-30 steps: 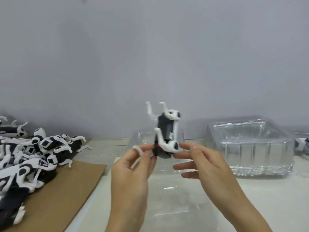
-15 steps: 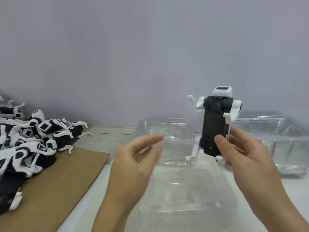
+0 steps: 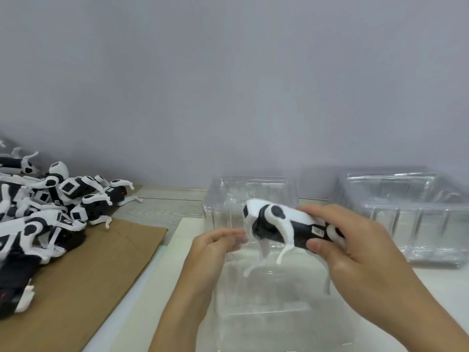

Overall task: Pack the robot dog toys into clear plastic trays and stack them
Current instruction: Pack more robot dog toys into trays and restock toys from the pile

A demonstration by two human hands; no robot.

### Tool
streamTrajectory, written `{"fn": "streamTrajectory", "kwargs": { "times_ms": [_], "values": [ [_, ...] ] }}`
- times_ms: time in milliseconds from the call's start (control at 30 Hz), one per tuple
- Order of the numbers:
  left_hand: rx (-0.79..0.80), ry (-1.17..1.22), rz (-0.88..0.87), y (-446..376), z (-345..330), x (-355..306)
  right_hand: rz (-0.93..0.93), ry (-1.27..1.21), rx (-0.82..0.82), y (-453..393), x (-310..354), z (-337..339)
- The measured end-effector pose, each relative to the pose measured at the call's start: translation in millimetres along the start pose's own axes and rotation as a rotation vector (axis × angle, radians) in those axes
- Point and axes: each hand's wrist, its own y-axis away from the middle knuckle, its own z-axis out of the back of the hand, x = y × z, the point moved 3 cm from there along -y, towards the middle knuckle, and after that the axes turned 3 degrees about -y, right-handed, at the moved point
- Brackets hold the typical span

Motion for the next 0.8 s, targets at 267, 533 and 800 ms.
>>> {"fn": "streamTrajectory", "kwargs": {
  "times_ms": [267, 533, 800],
  "values": [
    [0.010, 0.081, 0.034, 0, -7, 0, -0.043, 0.264, 0.265, 5, -2, -27],
    [0.004, 0.072, 0.025, -1, -10, 2, -0.020, 0.303, 0.233, 10, -4, -34],
    [0.134, 0.192, -0.039, 0, -14, 1, -0.046, 0.290, 0.159, 7, -7, -35]
  ]
}}
